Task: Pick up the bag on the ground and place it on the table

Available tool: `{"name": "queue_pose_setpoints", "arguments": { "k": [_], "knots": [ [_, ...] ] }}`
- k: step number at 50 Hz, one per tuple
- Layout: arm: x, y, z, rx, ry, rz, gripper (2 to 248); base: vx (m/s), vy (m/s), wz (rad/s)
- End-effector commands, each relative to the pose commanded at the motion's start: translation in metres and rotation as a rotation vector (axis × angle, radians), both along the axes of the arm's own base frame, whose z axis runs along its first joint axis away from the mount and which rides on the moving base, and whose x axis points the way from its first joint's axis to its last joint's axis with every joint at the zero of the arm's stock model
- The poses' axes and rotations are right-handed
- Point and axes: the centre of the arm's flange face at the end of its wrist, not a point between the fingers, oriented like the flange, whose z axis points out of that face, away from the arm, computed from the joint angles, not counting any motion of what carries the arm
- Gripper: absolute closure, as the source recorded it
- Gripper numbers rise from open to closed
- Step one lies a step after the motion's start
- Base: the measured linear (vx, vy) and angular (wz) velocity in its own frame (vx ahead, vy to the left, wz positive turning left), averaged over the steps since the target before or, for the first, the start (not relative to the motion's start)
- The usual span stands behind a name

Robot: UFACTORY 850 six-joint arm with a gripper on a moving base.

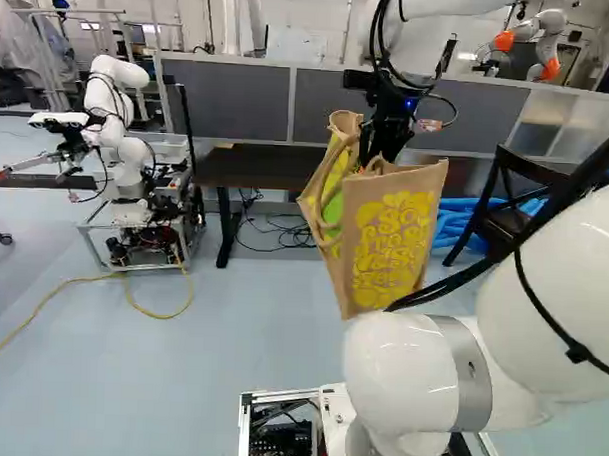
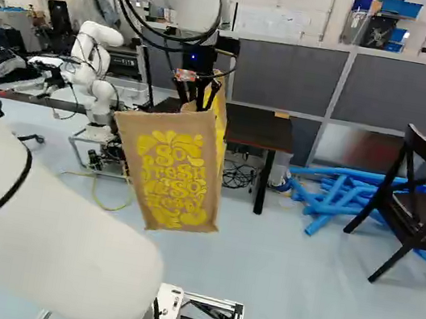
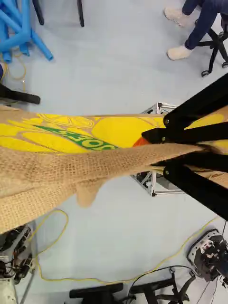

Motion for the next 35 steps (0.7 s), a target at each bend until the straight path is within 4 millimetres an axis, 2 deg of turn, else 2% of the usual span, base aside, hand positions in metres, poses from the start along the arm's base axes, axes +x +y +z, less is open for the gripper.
{"name": "queue_pose_setpoints", "arguments": {
  "k": [10, 35],
  "knots": [
    [0.0, 0.0, 0.0, 0.0, 0.0, 0.0, 227, 0.205, -0.068, -0.16],
    [0.0, 0.0, 0.0, 0.0, 0.0, 0.0, 227, 0.197, 0.0, -0.009]
  ]
}}
